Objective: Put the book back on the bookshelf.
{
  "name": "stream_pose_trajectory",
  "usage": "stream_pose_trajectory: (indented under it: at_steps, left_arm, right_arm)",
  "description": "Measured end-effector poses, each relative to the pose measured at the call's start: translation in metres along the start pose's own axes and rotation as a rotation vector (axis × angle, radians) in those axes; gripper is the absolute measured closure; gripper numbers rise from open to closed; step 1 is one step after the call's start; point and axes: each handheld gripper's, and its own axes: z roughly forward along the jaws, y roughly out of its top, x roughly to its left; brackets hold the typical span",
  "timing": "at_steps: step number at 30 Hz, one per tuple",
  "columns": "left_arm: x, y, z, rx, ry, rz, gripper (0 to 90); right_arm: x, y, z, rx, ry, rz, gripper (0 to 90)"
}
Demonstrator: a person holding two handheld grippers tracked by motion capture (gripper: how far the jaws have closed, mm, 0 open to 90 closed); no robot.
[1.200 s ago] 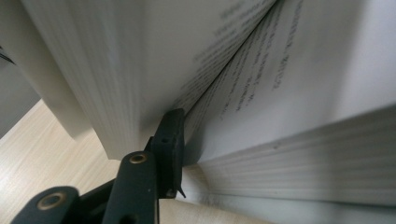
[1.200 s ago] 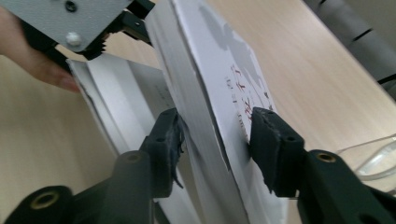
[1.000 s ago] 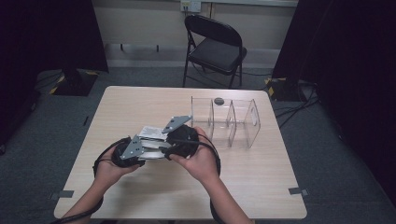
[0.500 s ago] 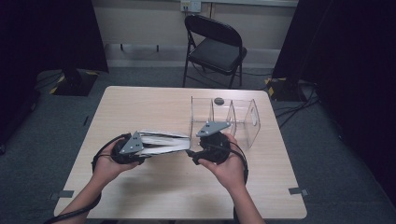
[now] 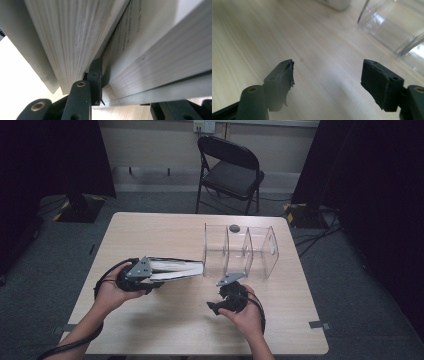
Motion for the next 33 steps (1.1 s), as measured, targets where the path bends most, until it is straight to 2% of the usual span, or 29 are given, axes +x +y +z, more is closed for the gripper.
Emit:
stream_pose_trajectory:
  at_steps: [6,7,8,11,13,15,20,21,22,23,26,27,28,29,30,31,33]
  left_arm:
    - [0.002,0.004,-0.002,0.010,-0.017,-0.006,64.7]
    - [0.002,0.006,-0.004,0.028,-0.015,-0.003,64.8]
    - [0.002,0.006,-0.003,0.016,-0.020,-0.008,65.0]
    - [0.004,0.008,-0.005,0.030,-0.031,-0.007,65.3]
    - [0.005,0.010,-0.007,0.048,-0.034,-0.012,65.6]
    - [0.006,0.010,-0.007,0.032,-0.045,-0.015,66.1]
    - [0.008,0.009,-0.009,0.030,-0.051,-0.025,66.7]
    - [0.008,0.010,-0.011,0.047,-0.059,-0.025,66.8]
    - [0.008,0.009,-0.010,0.037,-0.063,-0.031,66.9]
    - [0.008,0.010,-0.012,0.051,-0.064,-0.029,67.0]
    - [0.008,0.010,-0.013,0.047,-0.072,-0.029,68.7]
    - [0.006,0.012,-0.013,0.080,-0.077,0.003,70.5]
    - [0.006,0.012,-0.014,0.094,-0.092,-0.004,71.4]
    - [0.007,0.010,-0.015,0.084,-0.086,-0.023,72.0]
    - [0.007,0.010,-0.015,0.084,-0.086,-0.023,72.9]
    - [0.014,0.002,-0.017,0.061,-0.096,-0.068,74.3]
    - [0.016,0.000,-0.020,0.069,-0.107,-0.075,74.6]
  right_arm:
    - [-0.006,-0.019,0.013,0.026,-0.004,0.038,23.5]
    - [-0.007,-0.022,0.015,0.027,-0.008,0.038,23.4]
    - [-0.007,-0.024,0.016,0.027,-0.006,0.042,23.3]
    - [-0.008,-0.030,0.019,0.025,0.004,0.041,23.4]
    - [-0.007,-0.032,0.021,0.024,-0.001,0.039,22.3]
    - [-0.006,-0.032,0.021,0.022,0.001,0.042,21.9]
    - [-0.006,-0.032,0.023,0.018,-0.008,0.023,21.2]
    - [-0.006,-0.032,0.023,0.019,-0.015,0.021,21.1]
    - [-0.006,-0.032,0.023,0.018,-0.017,0.020,21.1]
    - [-0.006,-0.032,0.023,0.017,-0.019,0.017,21.0]
    - [-0.005,-0.033,0.023,0.014,-0.024,0.015,20.8]
    - [-0.005,-0.033,0.023,0.014,-0.023,0.013,20.8]
    - [-0.005,-0.033,0.023,0.012,-0.025,0.013,20.8]
    - [-0.006,-0.033,0.023,0.012,-0.028,0.017,20.8]
    - [-0.006,-0.033,0.023,0.012,-0.028,0.017,20.8]
    - [-0.006,-0.033,0.023,0.007,-0.026,0.021,20.7]
    - [-0.006,-0.033,0.024,0.009,-0.031,0.016,20.5]
